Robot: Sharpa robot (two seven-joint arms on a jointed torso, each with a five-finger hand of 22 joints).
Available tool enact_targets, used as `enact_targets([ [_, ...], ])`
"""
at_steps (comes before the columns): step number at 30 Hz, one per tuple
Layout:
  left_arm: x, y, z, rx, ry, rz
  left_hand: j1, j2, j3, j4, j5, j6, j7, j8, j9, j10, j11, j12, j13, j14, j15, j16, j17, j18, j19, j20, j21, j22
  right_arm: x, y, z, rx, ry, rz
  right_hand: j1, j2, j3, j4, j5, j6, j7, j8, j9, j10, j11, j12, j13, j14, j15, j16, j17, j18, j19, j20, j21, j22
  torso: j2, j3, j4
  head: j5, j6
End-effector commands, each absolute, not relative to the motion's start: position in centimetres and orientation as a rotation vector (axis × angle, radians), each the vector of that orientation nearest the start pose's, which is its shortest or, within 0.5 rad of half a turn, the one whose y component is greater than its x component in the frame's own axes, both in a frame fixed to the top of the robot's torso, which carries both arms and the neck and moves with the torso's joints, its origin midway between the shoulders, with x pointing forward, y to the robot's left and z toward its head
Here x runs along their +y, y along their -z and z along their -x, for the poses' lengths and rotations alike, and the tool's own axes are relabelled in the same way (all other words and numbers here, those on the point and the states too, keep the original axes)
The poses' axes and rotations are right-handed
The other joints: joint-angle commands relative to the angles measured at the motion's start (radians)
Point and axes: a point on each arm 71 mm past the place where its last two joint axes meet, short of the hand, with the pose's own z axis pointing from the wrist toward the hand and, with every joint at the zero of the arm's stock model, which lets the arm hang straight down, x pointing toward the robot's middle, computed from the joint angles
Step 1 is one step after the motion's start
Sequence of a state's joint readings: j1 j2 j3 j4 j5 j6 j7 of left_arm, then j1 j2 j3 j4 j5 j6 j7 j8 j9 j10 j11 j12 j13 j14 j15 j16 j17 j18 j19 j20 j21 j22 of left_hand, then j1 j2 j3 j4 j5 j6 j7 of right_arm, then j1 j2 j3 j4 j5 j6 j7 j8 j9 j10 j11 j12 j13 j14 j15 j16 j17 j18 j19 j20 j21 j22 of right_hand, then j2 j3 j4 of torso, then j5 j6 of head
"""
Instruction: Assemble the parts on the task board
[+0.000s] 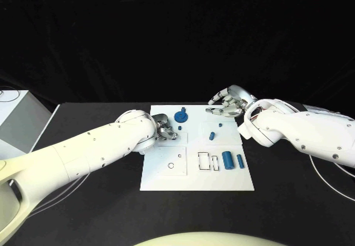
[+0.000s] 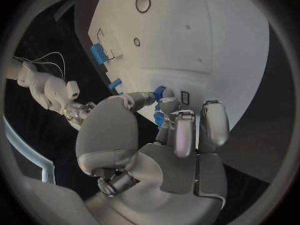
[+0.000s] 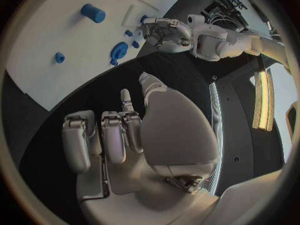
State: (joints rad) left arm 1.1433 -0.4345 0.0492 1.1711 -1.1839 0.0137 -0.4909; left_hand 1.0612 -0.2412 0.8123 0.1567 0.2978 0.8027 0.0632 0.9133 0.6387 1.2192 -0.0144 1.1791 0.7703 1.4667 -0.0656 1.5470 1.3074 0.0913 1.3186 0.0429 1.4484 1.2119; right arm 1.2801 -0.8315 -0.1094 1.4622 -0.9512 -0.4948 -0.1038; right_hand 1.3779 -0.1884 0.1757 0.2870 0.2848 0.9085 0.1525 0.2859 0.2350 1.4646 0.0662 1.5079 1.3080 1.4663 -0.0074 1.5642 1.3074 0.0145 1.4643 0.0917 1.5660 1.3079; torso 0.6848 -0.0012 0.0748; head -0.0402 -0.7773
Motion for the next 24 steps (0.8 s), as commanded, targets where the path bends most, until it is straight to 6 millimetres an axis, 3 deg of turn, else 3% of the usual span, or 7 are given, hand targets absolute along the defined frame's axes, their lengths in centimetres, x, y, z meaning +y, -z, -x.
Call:
enact_targets([
  [1,9.92,24.48,-52.44,2.204,0.489,0.171,-0.026,-0.007,0.052,-0.072,-0.005,0.008,-0.016,-0.022,-0.005,-0.014,-0.007,-0.006,-0.006,0.08,-0.009,-0.006,0.182,-0.012,-0.005,0.0,-0.008,-0.007,-22.7,17.23,-50.74,1.629,-0.755,-0.38,-0.006,0.001,0.004,0.001,0.004,-0.007,0.002,-0.002,-0.002,0.046,0.005,-0.003,0.201,0.102,0.005,0.002,0.253,-0.014,0.107,0.008,0.005,0.263,0.0,-0.0005,-0.0004,-0.001,0.0],
  [6,10.1,24.4,-52.49,2.19,0.484,0.172,-0.039,-0.018,-0.024,-0.02,-0.003,0.02,-0.015,-0.043,-0.012,-0.02,-0.005,-0.006,-0.004,0.079,-0.007,-0.008,0.18,-0.011,-0.006,0.0,-0.013,-0.012,-22.8,17.21,-50.74,1.627,-0.754,-0.381,-0.007,0.0,0.005,0.001,0.004,-0.008,0.002,-0.002,-0.002,0.046,0.005,-0.004,0.2,0.102,0.005,0.002,0.253,-0.014,0.107,0.008,0.005,0.263,-0.001,-0.0015,0.0,-0.003,0.001],
  [24,10.57,24.19,-52.49,2.164,0.483,0.187,-0.029,-0.017,-0.16,0.081,0.002,0.034,-0.011,-0.065,-0.011,-0.021,-0.002,-0.003,0.007,0.079,-0.005,-0.01,0.18,-0.01,-0.006,0.002,-0.019,-0.017,-22.9,17.24,-50.71,1.619,-0.75,-0.377,-0.009,-0.002,0.004,0.002,0.006,-0.009,0.002,-0.002,-0.002,0.041,0.006,-0.009,0.195,0.101,0.005,0.001,0.249,-0.014,0.107,0.008,0.005,0.263,-0.001,-0.0017,0.0005,-0.005,0.006],
])
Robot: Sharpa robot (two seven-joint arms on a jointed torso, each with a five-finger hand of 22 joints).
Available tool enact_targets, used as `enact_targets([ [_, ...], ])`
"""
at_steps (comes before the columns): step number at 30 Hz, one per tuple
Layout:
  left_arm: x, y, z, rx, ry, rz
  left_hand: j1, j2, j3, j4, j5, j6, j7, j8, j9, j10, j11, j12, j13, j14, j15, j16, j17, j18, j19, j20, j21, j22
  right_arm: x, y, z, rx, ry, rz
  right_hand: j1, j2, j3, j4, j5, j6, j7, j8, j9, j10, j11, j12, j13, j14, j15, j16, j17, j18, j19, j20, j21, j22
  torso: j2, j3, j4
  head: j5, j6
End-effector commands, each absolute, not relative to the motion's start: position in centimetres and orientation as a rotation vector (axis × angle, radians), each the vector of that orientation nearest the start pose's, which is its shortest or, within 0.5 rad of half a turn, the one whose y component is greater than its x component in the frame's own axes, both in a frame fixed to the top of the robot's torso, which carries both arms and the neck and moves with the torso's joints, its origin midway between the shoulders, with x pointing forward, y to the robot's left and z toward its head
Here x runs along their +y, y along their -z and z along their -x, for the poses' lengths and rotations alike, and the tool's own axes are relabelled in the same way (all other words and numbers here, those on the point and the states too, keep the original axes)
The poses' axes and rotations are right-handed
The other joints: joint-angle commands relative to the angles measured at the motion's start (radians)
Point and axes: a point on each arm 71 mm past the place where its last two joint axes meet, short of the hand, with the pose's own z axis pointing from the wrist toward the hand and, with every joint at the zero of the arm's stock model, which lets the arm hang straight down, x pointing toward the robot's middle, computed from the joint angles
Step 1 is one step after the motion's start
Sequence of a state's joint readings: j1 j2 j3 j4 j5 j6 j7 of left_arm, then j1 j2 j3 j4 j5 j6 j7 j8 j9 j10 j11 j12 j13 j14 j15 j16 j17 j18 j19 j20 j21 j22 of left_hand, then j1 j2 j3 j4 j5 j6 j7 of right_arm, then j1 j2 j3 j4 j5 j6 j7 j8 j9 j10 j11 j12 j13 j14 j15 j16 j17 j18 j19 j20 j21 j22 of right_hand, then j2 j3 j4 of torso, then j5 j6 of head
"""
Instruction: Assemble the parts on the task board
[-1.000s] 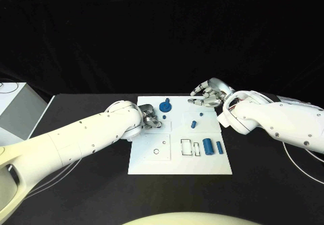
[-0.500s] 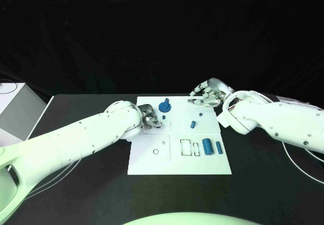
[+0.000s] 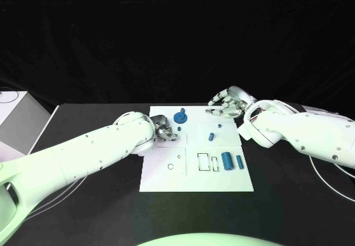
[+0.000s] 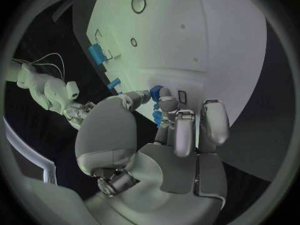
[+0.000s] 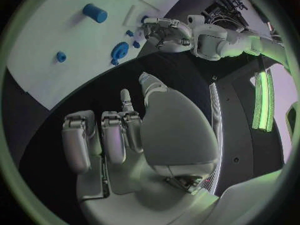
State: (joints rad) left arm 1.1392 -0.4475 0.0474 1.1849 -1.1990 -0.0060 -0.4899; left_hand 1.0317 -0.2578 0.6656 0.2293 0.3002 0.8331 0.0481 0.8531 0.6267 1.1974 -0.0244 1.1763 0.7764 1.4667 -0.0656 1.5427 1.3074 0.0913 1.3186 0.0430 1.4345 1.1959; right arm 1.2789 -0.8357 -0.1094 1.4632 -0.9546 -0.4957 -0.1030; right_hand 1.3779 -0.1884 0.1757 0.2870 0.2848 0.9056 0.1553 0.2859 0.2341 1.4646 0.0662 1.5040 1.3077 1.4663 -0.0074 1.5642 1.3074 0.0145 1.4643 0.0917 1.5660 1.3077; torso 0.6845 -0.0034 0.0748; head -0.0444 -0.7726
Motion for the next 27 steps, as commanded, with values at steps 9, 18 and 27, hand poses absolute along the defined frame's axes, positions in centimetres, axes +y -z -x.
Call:
enact_targets([
  [9,10.93,24.04,-52.47,2.151,0.484,0.198,0.006,0.005,-0.099,0.06,0.0,0.008,0.006,-0.013,0.005,0.002,0.011,0.001,0.005,0.079,-0.003,-0.006,0.181,-0.01,-0.006,0.003,-0.007,-0.002,-22.99,17.31,-50.7,1.616,-0.748,-0.38,-0.009,-0.002,0.004,0.002,0.006,-0.006,0.0,-0.002,-0.001,0.041,0.006,-0.005,0.195,0.101,0.005,0.001,0.249,-0.015,0.106,0.008,0.005,0.263,-0.001,0.0007,0.0009,-0.001,0.002],
  [18,11.27,23.87,-52.33,2.143,0.485,0.201,-0.016,0.021,-0.213,0.064,0.0,0.013,0.008,-0.023,0.007,0.004,0.012,0.004,0.013,0.08,-0.002,-0.005,0.184,-0.01,-0.004,0.004,-0.007,0.0,-23.06,17.38,-50.67,1.615,-0.746,-0.382,-0.012,-0.002,0.003,0.003,0.007,-0.007,0.0,-0.002,-0.001,0.039,0.006,-0.006,0.194,0.101,0.005,0.0,0.248,-0.015,0.106,0.008,0.005,0.263,-0.001,0.0006,0.0011,0.001,0.003],
  [27,11.51,23.61,-52.26,2.128,0.492,0.211,-0.042,0.031,-0.308,0.065,-0.01,0.016,0.006,-0.027,0.012,0.006,0.011,0.005,0.016,0.08,-0.003,-0.006,0.184,-0.01,-0.002,0.003,-0.008,0.002,-23.13,17.46,-50.65,1.615,-0.745,-0.384,-0.012,-0.002,0.003,0.003,0.007,-0.007,0.0,-0.002,-0.001,0.039,0.006,-0.006,0.194,0.101,0.005,0.0,0.248,-0.015,0.106,0.008,0.005,0.263,0.0,0.0006,0.0004,0.001,0.005],
])
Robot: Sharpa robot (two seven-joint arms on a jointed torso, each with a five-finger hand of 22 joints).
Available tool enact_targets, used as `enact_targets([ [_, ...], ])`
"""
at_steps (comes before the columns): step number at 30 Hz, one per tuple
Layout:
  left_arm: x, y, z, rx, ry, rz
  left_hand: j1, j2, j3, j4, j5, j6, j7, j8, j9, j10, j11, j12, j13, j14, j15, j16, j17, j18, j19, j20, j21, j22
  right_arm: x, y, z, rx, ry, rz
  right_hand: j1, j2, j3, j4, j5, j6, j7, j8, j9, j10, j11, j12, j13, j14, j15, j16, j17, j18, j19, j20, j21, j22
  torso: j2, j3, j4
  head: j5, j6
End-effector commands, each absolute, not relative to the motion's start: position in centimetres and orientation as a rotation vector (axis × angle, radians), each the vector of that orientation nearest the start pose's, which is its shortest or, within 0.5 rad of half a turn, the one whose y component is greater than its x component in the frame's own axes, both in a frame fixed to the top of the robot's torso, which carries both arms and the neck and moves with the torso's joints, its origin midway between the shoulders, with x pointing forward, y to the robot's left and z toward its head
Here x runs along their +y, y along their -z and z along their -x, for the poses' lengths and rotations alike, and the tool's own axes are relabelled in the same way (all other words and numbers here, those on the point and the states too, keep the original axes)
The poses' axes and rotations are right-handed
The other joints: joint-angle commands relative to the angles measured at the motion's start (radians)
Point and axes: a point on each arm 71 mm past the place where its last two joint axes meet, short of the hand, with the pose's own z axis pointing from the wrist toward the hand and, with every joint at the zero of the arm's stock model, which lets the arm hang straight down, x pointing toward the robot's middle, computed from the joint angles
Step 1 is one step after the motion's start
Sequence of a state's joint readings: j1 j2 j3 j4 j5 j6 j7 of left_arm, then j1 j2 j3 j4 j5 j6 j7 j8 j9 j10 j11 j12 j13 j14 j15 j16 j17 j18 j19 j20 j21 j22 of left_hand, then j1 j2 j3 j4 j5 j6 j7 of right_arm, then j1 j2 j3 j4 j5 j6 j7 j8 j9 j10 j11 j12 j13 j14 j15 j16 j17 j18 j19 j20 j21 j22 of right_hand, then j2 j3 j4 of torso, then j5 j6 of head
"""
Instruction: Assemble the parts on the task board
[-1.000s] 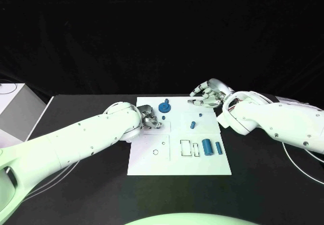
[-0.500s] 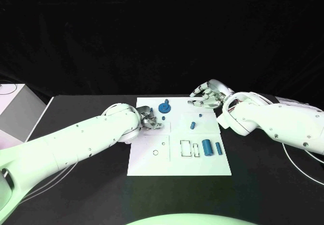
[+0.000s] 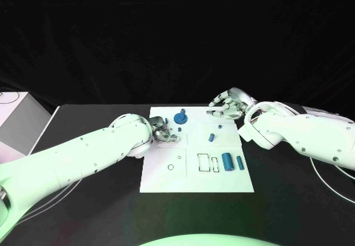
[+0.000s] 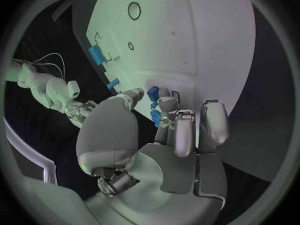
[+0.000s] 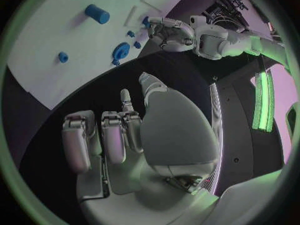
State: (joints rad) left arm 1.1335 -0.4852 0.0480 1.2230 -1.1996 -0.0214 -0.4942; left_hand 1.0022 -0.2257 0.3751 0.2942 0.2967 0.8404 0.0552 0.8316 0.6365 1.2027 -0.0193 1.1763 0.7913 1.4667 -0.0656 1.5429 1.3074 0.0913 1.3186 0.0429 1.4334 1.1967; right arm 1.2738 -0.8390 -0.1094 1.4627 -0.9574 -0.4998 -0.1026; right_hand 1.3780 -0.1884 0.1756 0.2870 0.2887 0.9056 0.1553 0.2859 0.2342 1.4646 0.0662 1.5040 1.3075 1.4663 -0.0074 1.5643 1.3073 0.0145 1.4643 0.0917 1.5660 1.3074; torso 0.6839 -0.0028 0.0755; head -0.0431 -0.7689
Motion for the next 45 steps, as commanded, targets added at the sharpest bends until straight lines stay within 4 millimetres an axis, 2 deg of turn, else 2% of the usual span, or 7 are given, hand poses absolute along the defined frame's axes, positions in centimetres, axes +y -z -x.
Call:
enact_targets([
  [1,11.5,23.6,-52.3,2.126,0.493,0.213,-0.013,0.003,-0.031,0.0,-0.009,0.009,-0.002,-0.006,0.002,0.0,0.005,0.005,0.001,0.08,-0.003,-0.006,0.184,-0.01,-0.002,0.003,-0.007,0.002,-23.1,17.5,-50.6,1.615,-0.744,-0.384,-0.012,-0.002,0.003,0.003,0.003,-0.007,0.0,-0.002,-0.002,0.039,0.006,-0.006,0.194,0.101,0.005,0.0,0.248,-0.015,0.106,0.008,0.005,0.263,0.001,0.0002,-0.0007,0.0,0.001],
  [9,11.6,23.1,-52.2,2.111,0.518,0.237,-0.004,0.034,-0.114,0.0,-0.019,0.01,-0.003,-0.01,0.006,-0.001,0.004,0.004,0.001,0.08,-0.004,-0.006,0.185,-0.01,-0.002,0.003,-0.007,0.002,-23.2,17.5,-50.6,1.616,-0.744,-0.385,-0.013,-0.002,0.003,0.003,0.004,-0.007,0.0,-0.002,-0.002,0.04,0.006,-0.006,0.195,0.1,0.005,0.0,0.247,-0.015,0.106,0.008,0.005,0.263,0.001,0.0008,-0.001,0.001,0.003],
  [14,11.8,22.0,-52.3,2.105,0.581,0.3,0.013,0.047,-0.129,0.0,-0.016,-0.003,0.001,-0.018,0.005,-0.012,0.008,-0.004,-0.01,0.076,-0.002,-0.013,0.171,-0.006,-0.017,0.003,-0.016,-0.018,-23.3,17.5,-50.6,1.613,-0.742,-0.387,-0.013,-0.002,0.003,0.003,0.004,-0.007,0.0,-0.002,-0.002,0.04,0.006,-0.006,0.195,0.1,0.005,0.0,0.247,-0.015,0.106,0.008,0.005,0.263,0.001,0.001,-0.0004,0.0,0.007],
  [23,13.9,19.0,-53.4,2.094,0.678,0.429,0.129,0.083,-0.084,-0.002,0.005,-0.065,0.031,-0.058,-0.005,-0.111,0.035,-0.056,-0.103,0.046,0.022,-0.047,0.098,0.01,-0.079,0.022,-0.055,-0.094,-23.6,17.5,-50.7,1.604,-0.736,-0.393,-0.013,-0.002,0.003,0.003,0.004,-0.007,0.0,-0.002,-0.002,0.04,0.006,-0.006,0.195,0.1,0.005,0.0,0.247,-0.015,0.106,0.008,0.005,0.263,0.001,0.003,-0.0001,-0.002,0.009],
  [30,15.4,17.3,-55.3,2.062,0.668,0.478,0.135,0.076,-0.059,-0.001,0.003,-0.088,0.05,-0.098,-0.033,-0.129,0.05,-0.062,-0.12,0.045,0.036,-0.047,0.097,0.01,-0.08,0.033,-0.057,-0.095,-23.7,17.5,-50.7,1.602,-0.733,-0.396,-0.016,-0.002,0.003,0.003,0.005,-0.007,0.0,-0.002,-0.002,0.04,0.006,-0.006,0.195,0.1,0.006,0.0,0.247,-0.015,0.106,0.008,0.005,0.263,0.006,0.0026,-0.0031,0.005,0.022],
  [37,15.7,16.5,-57.3,2.041,0.611,0.48,0.134,0.075,-0.058,0.0,0.003,-0.089,0.052,-0.101,-0.036,-0.127,0.052,-0.06,-0.118,0.046,0.037,-0.046,0.1,0.009,-0.077,0.034,-0.055,-0.091,-23.6,17.4,-50.6,1.601,-0.738,-0.395,-0.016,-0.001,0.004,0.003,0.006,-0.007,0.0,-0.002,-0.002,0.039,0.006,-0.006,0.194,0.1,0.006,0.0,0.247,-0.015,0.106,0.009,0.005,0.263,0.016,0.0023,-0.0052,0.008,0.036],
  [45,15.5,16.9,-58.7,2.075,0.539,0.456,0.12,0.073,-0.058,0.0,0.001,-0.084,0.054,-0.106,-0.043,-0.127,0.055,-0.057,-0.118,0.048,0.04,-0.043,0.104,0.008,-0.073,0.037,-0.053,-0.086,-23.3,17.3,-50.5,1.598,-0.744,-0.39,-0.016,-0.001,0.004,0.003,0.007,-0.007,0.0,-0.002,-0.002,0.039,0.006,-0.007,0.194,0.1,0.005,0.0,0.247,-0.015,0.106,0.009,0.005,0.263,0.029,0.0045,-0.0084,0.014,0.048],
])
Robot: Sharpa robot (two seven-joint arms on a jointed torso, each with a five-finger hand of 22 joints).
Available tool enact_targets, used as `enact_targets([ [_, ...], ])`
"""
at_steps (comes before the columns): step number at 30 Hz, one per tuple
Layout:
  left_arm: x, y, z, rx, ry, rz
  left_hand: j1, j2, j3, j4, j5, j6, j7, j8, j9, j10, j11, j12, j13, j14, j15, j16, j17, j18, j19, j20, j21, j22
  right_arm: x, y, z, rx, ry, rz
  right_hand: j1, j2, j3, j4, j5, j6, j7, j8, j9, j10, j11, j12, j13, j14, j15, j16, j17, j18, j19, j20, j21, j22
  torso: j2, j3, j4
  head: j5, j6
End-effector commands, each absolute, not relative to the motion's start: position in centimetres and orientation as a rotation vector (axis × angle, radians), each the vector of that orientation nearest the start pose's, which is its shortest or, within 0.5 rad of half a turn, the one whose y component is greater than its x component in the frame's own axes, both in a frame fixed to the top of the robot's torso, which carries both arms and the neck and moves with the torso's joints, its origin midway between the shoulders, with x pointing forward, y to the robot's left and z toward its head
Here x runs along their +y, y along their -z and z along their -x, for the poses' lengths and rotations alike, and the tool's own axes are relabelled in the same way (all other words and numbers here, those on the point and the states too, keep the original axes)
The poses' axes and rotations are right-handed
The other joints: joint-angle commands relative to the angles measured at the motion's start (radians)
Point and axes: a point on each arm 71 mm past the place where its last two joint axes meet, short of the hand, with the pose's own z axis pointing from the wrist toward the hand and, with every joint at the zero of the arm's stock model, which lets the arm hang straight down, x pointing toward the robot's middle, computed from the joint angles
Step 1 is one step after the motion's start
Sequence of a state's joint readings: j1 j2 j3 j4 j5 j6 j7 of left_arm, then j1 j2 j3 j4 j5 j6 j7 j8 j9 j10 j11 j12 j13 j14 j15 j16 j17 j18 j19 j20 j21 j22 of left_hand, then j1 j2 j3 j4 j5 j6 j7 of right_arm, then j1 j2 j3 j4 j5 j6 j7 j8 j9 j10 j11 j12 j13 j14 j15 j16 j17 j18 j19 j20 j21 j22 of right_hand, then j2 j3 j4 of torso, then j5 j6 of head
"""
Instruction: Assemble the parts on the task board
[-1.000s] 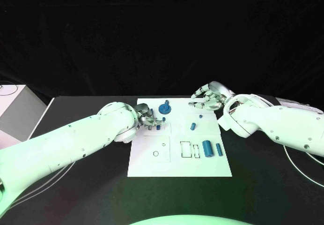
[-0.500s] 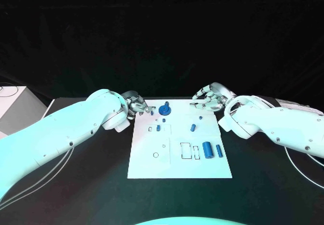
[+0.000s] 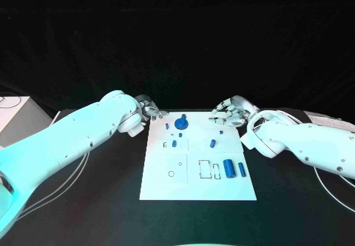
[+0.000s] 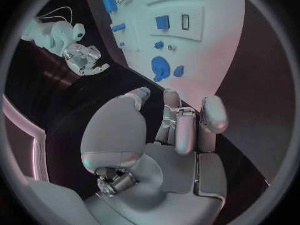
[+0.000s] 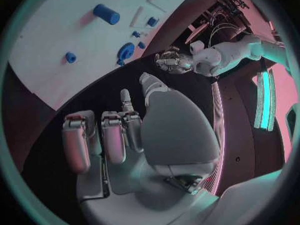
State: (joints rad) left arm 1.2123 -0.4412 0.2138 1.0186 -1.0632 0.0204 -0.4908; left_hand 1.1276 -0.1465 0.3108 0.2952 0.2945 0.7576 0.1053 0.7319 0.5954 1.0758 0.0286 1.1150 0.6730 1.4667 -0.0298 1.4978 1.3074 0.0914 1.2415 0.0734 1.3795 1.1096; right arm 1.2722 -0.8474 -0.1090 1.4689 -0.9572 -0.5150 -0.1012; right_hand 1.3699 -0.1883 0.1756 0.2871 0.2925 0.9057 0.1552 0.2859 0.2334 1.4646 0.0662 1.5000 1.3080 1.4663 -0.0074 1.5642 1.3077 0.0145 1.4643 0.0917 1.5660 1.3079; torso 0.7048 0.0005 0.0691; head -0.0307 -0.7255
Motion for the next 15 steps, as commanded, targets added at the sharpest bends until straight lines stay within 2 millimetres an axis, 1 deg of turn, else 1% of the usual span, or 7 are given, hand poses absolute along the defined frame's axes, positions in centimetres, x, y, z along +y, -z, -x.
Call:
enact_targets([
  [1,15.5,17.0,-58.8,2.083,0.529,0.451,-0.008,-0.007,0.006,-0.001,0.002,-0.001,0.005,-0.007,-0.002,0.0,0.007,0.004,0.0,0.048,0.005,0.002,0.105,0.008,0.003,0.007,0.0,0.0,-23.3,17.2,-50.5,1.598,-0.745,-0.389,-0.008,-0.001,0.004,0.003,0.003,-0.007,0.0,-0.002,-0.001,0.039,0.006,-0.003,0.193,0.1,0.005,0.0,0.247,-0.014,0.106,0.008,0.005,0.263,0.01,0.0011,-0.0031,0.003,0.005],
  [4,15.5,17.4,-59.0,2.104,0.506,0.442,-0.012,-0.009,0.004,-0.001,0.002,0.001,0.005,-0.008,-0.004,-0.002,0.008,0.003,-0.002,0.048,0.006,0.003,0.105,0.008,0.003,0.008,0.0,0.001,-23.2,17.2,-50.5,1.596,-0.747,-0.387,-0.008,-0.001,0.004,0.003,0.003,-0.007,0.0,-0.002,-0.001,0.039,0.006,-0.003,0.193,0.1,0.005,0.0,0.247,-0.014,0.106,0.008,0.005,0.263,0.013,0.0008,-0.0038,0.003,0.007],
  [11,15.5,18.4,-59.3,2.128,0.473,0.44,-0.014,-0.01,0.004,-0.001,0.001,0.001,0.005,-0.008,-0.004,-0.002,0.008,0.004,-0.001,0.048,0.006,0.003,0.106,0.008,0.004,0.008,0.001,0.002,-23.0,17.0,-50.5,1.592,-0.753,-0.382,-0.008,-0.001,0.004,0.003,0.005,-0.007,0.0,-0.002,-0.001,0.04,0.006,-0.002,0.194,0.101,0.005,0.0,0.248,-0.014,0.106,0.008,0.005,0.263,0.02,0.0018,-0.0051,0.0,0.014],
  [12,15.5,18.4,-59.3,2.128,0.473,0.44,-0.016,-0.01,0.003,0.0,0.001,0.003,0.005,-0.008,-0.005,0.006,0.008,0.012,0.013,0.05,0.006,0.006,0.111,0.007,0.009,0.009,0.004,0.009,-23.0,17.0,-50.5,1.592,-0.753,-0.382,-0.008,-0.001,0.004,0.003,0.005,-0.007,0.0,-0.002,-0.001,0.04,0.006,-0.002,0.194,0.101,0.005,0.0,0.248,-0.014,0.106,0.008,0.005,0.263,0.02,0.0019,-0.0051,0.0,0.014],
  [15,15.3,18.5,-59.4,2.125,0.471,0.446,-0.028,-0.016,-0.003,-0.001,-0.002,0.007,0.005,-0.009,-0.008,0.011,0.008,0.018,0.018,0.05,0.006,0.006,0.111,0.006,0.011,0.01,0.005,0.011,-22.9,17.0,-50.5,1.591,-0.756,-0.381,-0.008,-0.001,0.004,0.003,0.005,-0.007,0.0,-0.002,-0.001,0.04,0.006,-0.002,0.194,0.101,0.005,0.0,0.248,-0.014,0.106,0.008,0.005,0.263,0.018,0.001,-0.0052,-0.001,0.015],
])
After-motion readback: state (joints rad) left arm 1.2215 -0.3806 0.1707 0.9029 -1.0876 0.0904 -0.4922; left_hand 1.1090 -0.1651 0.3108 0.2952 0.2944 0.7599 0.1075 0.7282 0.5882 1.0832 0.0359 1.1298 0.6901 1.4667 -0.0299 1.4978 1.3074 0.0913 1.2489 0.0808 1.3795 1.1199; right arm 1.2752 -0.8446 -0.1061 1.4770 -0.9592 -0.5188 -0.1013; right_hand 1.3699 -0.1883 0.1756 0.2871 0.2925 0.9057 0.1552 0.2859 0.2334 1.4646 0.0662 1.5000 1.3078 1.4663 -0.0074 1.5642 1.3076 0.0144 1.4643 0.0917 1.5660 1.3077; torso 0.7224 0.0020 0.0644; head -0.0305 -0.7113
